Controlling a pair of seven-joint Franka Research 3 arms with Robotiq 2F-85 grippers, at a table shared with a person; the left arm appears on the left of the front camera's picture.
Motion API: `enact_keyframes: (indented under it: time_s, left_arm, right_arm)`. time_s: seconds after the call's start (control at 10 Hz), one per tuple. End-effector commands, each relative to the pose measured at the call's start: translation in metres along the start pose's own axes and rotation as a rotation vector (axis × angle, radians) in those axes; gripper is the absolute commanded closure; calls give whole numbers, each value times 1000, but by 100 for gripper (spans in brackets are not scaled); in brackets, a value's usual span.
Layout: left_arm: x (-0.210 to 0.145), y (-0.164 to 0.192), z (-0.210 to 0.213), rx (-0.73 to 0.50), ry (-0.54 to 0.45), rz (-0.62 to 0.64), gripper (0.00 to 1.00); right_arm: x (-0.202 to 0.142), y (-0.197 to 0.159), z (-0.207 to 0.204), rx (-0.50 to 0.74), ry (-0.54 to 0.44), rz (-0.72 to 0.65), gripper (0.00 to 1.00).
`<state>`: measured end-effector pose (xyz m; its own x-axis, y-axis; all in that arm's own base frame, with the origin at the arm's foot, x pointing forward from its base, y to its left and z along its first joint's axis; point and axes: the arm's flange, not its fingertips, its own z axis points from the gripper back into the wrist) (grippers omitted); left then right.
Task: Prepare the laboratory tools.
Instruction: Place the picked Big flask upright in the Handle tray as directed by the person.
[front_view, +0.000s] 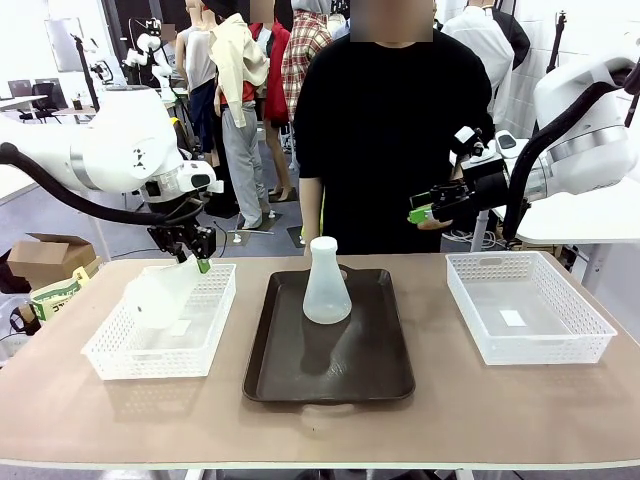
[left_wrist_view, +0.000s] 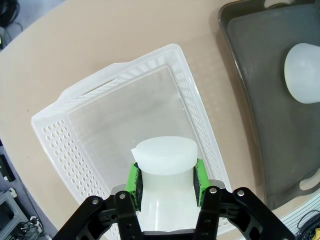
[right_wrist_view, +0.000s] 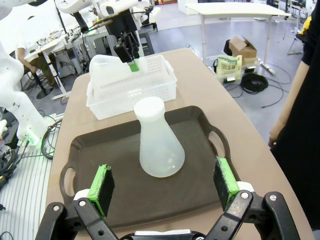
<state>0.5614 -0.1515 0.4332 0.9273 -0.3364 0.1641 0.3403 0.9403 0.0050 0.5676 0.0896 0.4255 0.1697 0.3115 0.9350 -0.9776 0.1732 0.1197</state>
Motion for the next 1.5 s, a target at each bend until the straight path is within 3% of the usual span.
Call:
enact_keyframes:
  time_s: [0.0,1.4]
  left_arm:
    - [-10,1,3,-14,-15,-3,100]
    - [-3,0,-2,0,6,0,100]
  right_arm:
    - [0,0,0,2,4,-4,0]
    - [0,0,0,2,4,-4,0]
